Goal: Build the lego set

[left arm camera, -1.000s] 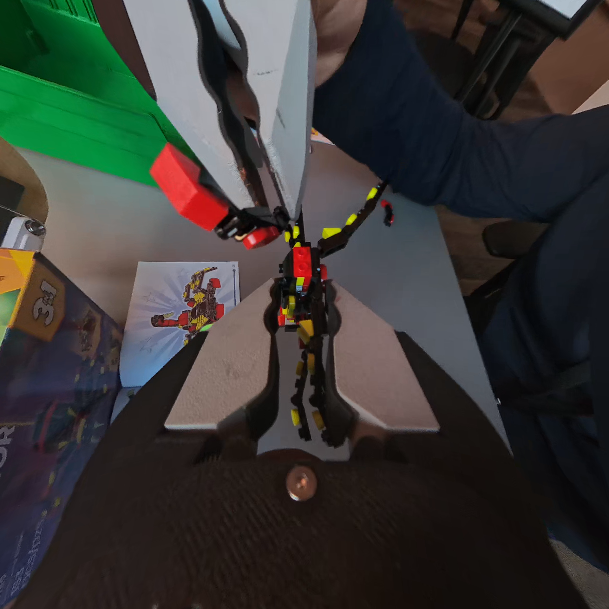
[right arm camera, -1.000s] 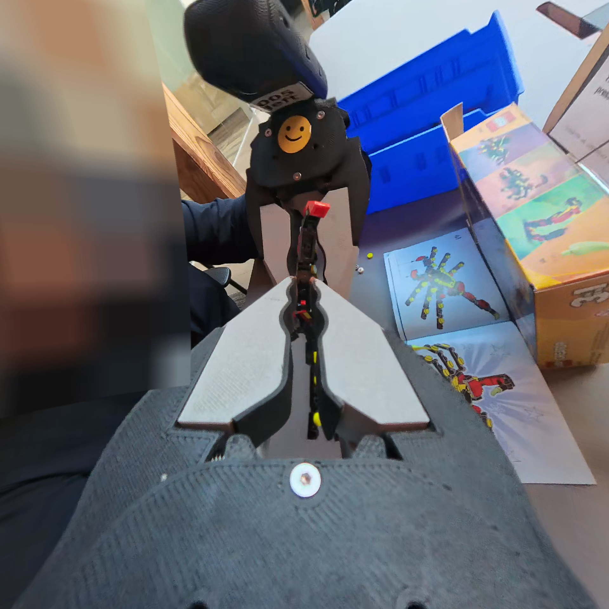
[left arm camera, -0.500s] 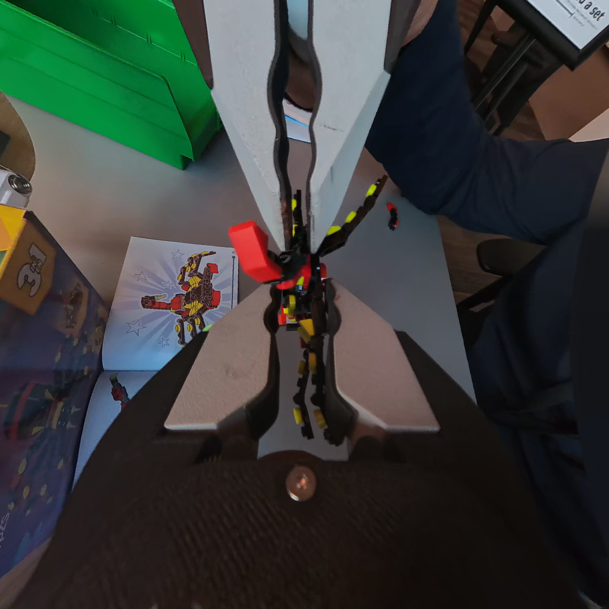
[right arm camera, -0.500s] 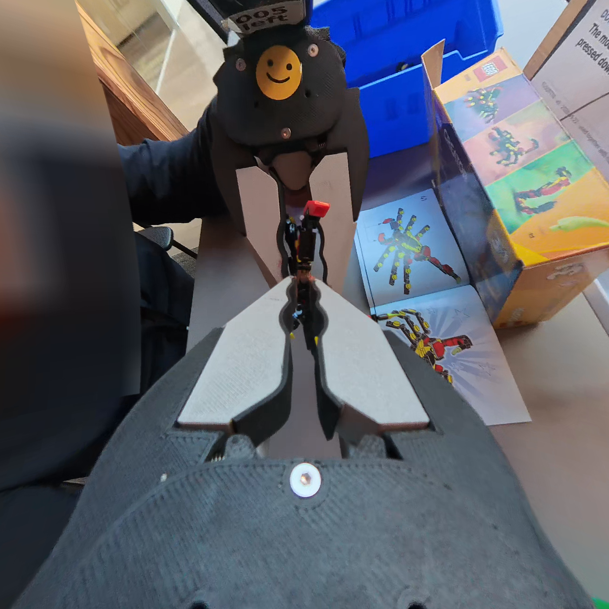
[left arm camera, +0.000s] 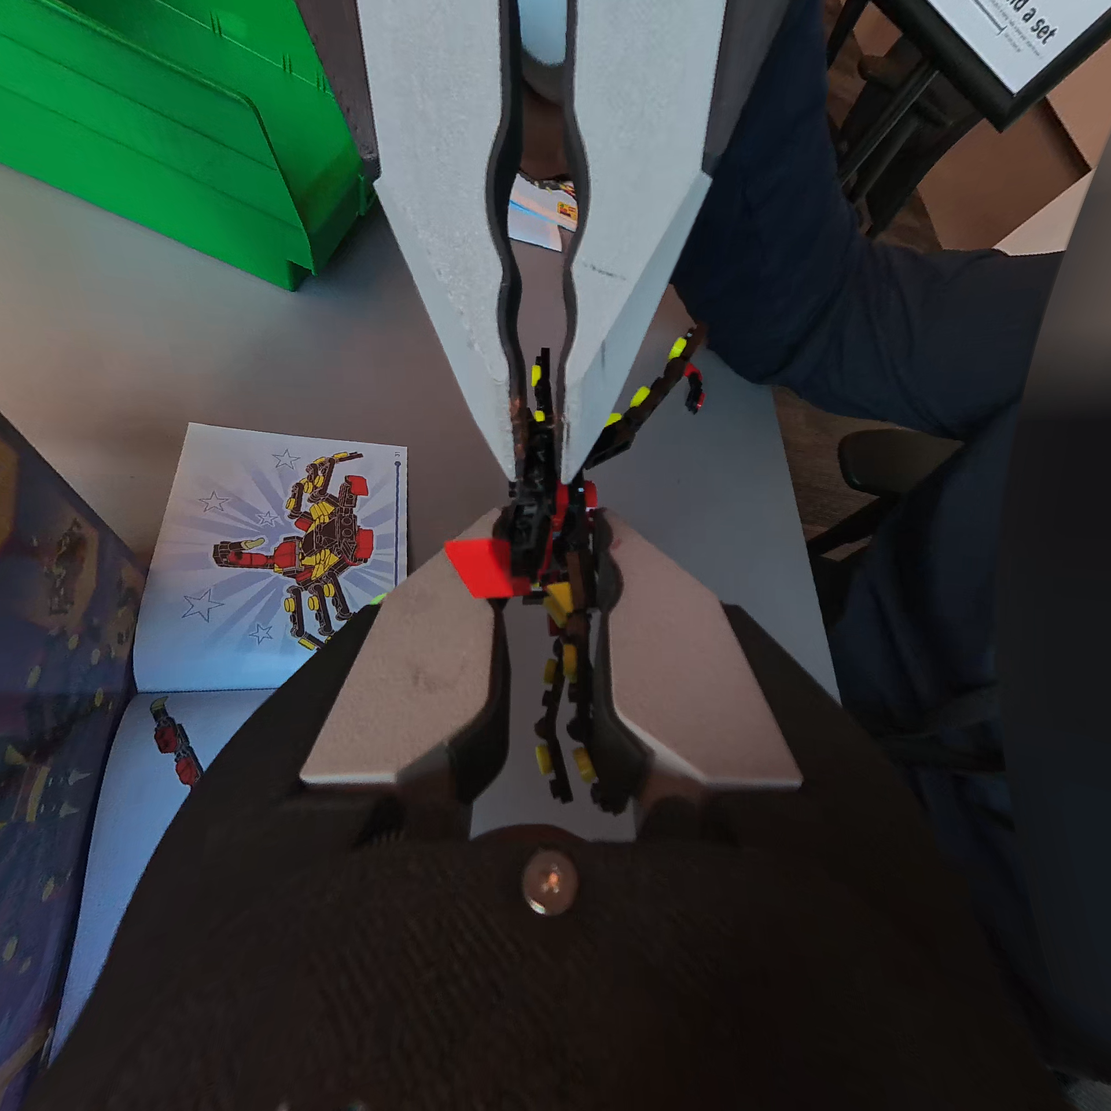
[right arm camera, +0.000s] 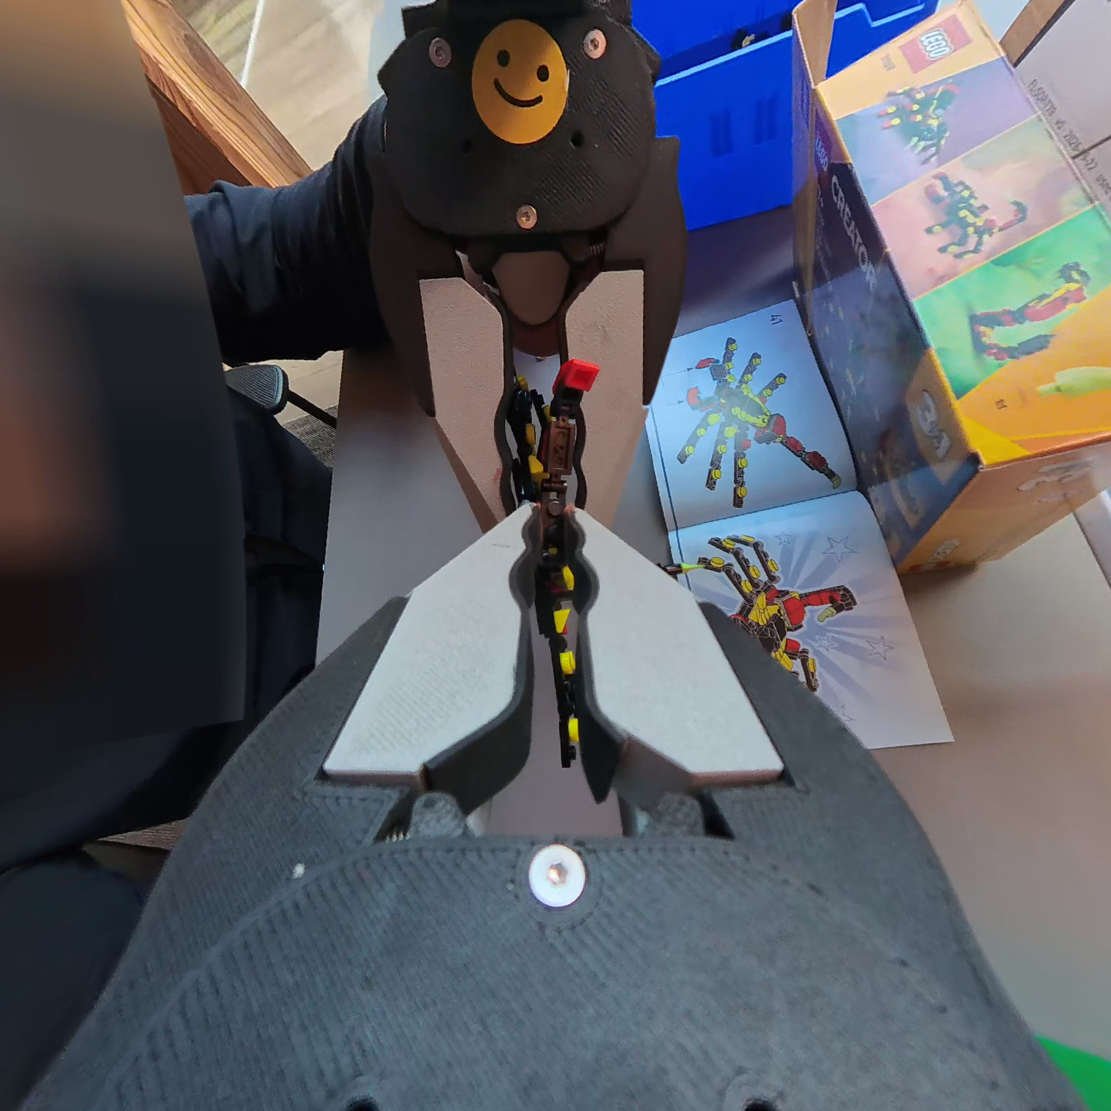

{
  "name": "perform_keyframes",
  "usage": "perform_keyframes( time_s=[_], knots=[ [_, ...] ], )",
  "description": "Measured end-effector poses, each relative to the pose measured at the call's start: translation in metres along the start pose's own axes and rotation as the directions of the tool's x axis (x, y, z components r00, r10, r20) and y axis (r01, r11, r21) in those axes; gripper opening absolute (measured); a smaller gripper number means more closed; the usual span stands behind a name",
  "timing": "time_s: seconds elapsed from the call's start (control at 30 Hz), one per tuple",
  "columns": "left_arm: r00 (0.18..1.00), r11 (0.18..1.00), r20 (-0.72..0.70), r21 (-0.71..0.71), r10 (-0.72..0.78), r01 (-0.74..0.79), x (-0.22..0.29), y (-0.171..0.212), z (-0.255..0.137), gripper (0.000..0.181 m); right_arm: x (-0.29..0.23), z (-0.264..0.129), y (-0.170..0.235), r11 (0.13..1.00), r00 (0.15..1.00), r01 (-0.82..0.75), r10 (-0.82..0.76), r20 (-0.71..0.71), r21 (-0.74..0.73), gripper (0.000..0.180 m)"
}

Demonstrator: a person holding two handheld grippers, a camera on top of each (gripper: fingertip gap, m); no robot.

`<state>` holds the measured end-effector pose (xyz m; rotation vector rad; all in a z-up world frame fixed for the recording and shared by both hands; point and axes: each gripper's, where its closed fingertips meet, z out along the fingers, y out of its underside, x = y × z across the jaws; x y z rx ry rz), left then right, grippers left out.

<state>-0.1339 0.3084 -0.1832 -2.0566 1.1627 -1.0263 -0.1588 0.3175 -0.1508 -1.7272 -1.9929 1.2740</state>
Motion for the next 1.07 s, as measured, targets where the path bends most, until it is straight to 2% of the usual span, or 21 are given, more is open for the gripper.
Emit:
perform_keyframes(
  time_s=[0.33,0.57,0.73,0.83,0.93,1.07],
  knots=[
    [0.996,0.999,0.077,-0.005,0.051,-0.05,-0.01,-0.001,0.004,0.024,0.005,-0.001,0.004,0.993,0.987,0.116,-0.119,-0.112,-0.038,0.004],
    [0.985,0.995,0.139,-0.017,0.102,-0.101,-0.019,-0.001,0.009,0.023,0.01,-0.003,0.008,0.953,0.923,0.276,-0.299,-0.242,-0.123,0.005],
    [0.965,0.986,0.206,-0.072,0.16,-0.148,-0.024,0.003,0.011,0.023,0.013,0.0,0.015,0.921,0.884,0.334,-0.38,-0.272,-0.202,0.005],
    [0.961,0.984,0.211,-0.054,0.179,-0.171,-0.02,-0.003,0.006,0.023,0.009,-0.004,0.01,0.916,0.874,0.361,-0.398,-0.278,-0.176,0.005],
    [0.946,0.975,0.241,-0.103,0.216,-0.196,-0.02,0.0,0.006,0.022,0.007,-0.003,0.011,0.902,0.859,0.387,-0.428,-0.28,-0.192,0.005],
    [0.957,0.982,0.223,-0.073,0.188,-0.176,-0.019,-0.002,0.004,0.022,0.008,-0.003,0.008,0.907,0.862,0.389,-0.421,-0.281,-0.163,0.005]
  ],
)
